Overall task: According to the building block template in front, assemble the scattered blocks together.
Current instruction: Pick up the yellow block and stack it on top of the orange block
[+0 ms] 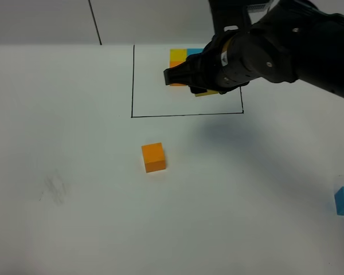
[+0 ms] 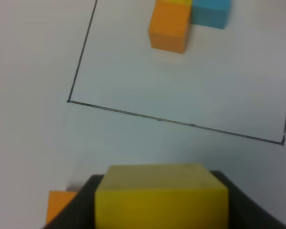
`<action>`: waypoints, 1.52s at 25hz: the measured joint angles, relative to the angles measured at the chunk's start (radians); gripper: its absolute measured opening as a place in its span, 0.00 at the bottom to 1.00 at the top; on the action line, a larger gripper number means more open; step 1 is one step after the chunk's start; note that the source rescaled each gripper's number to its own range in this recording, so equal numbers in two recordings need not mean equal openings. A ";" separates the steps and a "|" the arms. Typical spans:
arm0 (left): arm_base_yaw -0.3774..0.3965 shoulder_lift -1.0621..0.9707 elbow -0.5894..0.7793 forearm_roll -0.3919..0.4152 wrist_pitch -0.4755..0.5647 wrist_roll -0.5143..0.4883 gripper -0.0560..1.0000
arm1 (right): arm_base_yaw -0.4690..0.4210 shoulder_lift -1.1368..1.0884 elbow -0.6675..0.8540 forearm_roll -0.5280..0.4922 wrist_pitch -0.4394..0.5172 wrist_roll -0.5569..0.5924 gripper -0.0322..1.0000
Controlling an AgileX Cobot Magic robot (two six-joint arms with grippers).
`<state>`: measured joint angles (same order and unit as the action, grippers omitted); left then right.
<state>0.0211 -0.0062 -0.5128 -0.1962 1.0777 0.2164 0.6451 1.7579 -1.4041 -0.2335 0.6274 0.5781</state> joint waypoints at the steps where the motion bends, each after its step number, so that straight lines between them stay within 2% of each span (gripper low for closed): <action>1: 0.000 0.000 0.000 0.000 0.000 0.000 0.06 | 0.009 0.025 -0.018 0.000 0.001 0.000 0.48; 18: 0.000 0.000 0.000 0.000 0.000 0.000 0.06 | 0.087 0.327 -0.269 0.048 0.025 0.022 0.48; 29: 0.000 0.000 0.000 0.001 0.000 0.000 0.06 | 0.112 0.337 -0.277 0.087 0.020 -0.019 0.48; 34: 0.000 0.000 0.000 0.001 0.000 0.000 0.06 | 0.131 0.341 -0.298 0.100 0.011 0.042 0.48; 38: 0.000 0.000 0.000 0.001 0.000 0.001 0.06 | 0.144 0.365 -0.335 0.061 0.016 0.098 0.48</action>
<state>0.0211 -0.0062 -0.5128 -0.1953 1.0777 0.2173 0.7892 2.1225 -1.7390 -0.1724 0.6431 0.6764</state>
